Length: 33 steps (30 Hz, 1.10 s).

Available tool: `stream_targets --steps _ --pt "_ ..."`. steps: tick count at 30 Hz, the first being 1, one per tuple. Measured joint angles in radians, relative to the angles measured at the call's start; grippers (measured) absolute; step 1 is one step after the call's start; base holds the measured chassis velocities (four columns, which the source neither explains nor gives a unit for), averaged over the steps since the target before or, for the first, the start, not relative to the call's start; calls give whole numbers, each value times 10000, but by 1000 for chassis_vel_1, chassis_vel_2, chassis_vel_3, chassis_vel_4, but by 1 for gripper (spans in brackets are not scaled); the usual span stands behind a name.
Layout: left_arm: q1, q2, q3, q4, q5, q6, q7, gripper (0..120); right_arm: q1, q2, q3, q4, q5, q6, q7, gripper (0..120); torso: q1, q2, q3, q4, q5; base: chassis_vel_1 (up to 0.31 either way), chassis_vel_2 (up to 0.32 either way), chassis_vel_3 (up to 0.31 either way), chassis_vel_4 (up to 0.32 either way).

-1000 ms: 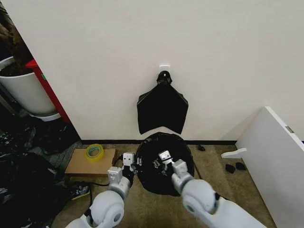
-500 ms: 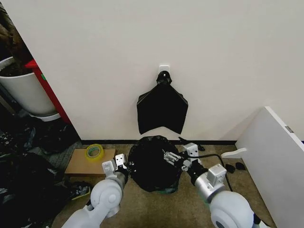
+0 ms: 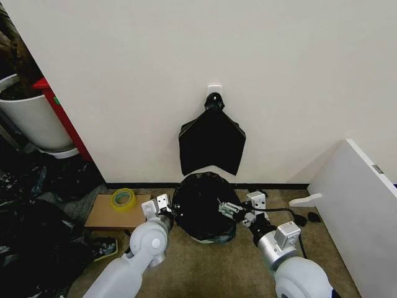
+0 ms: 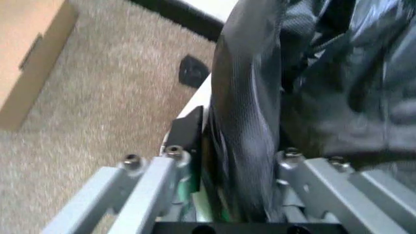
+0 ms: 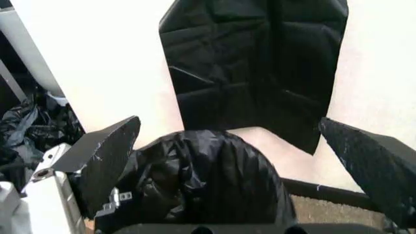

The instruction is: Place the garbage bag over the trash bin.

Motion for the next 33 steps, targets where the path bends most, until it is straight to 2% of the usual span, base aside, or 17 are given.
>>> stream_targets --steps 2,5,8,9,13,14,17,18,19,22,23,26,27,29,31,32,33 --pt "63 -12 -58 53 -184 25 -13 39 -12 5 -1 0 -1 2 13 100 0 0 0 0 -1 0 0 0 0" --pt "144 -6 -96 38 -265 49 -11 46 -6 9 -2 0 0 3 23 100 0 0 0 0 -1 0 0 0 0" --pt "363 91 -165 -243 -260 116 -5 62 25 39 -13 -36 4 3 42 100 0 0 0 0 0 0 0 0 0" --pt "363 91 -165 -243 -260 116 -5 62 25 39 -13 -36 4 3 42 100 0 0 0 0 0 0 0 0 0" --pt "826 415 -244 -1044 365 160 271 79 62 124 41 -99 22 48 43 100 0 0 0 1 -1 0 0 0 0" --pt "826 415 -244 -1044 365 160 271 79 62 124 41 -99 22 48 43 100 0 0 0 1 -1 0 0 0 0" --pt "1215 726 -312 -1812 1598 97 913 93 91 237 230 -232 16 201 5 100 0 0 0 0 -1 0 0 0 0" --pt "1215 726 -312 -1812 1598 97 913 93 91 237 230 -232 16 201 5 100 0 0 0 0 -1 0 0 0 0" --pt "1394 827 -366 -2074 2258 -117 1275 97 77 308 345 -288 -27 304 -71 100 0 0 0 0 -1 0 0 0 0" --pt "2186 942 -515 -2596 4994 -1777 2520 100 -246 698 1130 -613 -718 911 -718 100 0 0 0 2 -1 0 0 0 0" --pt "2186 942 -515 -2596 4994 -1777 2520 100 -246 698 1130 -613 -718 911 -718 100 0 0 0 2 -1 0 0 0 0" --pt "3306 766 -657 -2769 8207 -3996 3624 100 -826 1347 2056 -1150 -1328 2406 -990 100 -1 0 -1 0 -1 0 0 0 0" --pt "3306 766 -657 -2769 8207 -3996 3624 100 -826 1347 2056 -1150 -1328 2406 -990 100 -1 0 -1 0 -1 0 0 0 0" --pt "4198 428 -1215 -2992 9516 -5199 4045 100 -1408 1943 2692 -1477 -1670 3510 -1106 100 -1 1 -2 -4 2 0 0 0 0" --pt "4935 106 -1841 -3110 10194 -5746 4334 100 -1828 2388 3069 -1598 -1931 4146 -1215 100 -1 1 -1 -2 -1 0 0 0 0" --pt "4935 106 -1841 -3110 10194 -5746 4334 100 -1828 2388 3069 -1598 -1931 4146 -1215 100 -1 1 -1 -2 -1 0 0 0 0" --pt "5378 -132 -2307 -3141 10806 -6203 4490 100 -2171 2667 3311 -1618 -2098 4536 -1369 100 -1 1 -2 2 0 0 0 0 0"
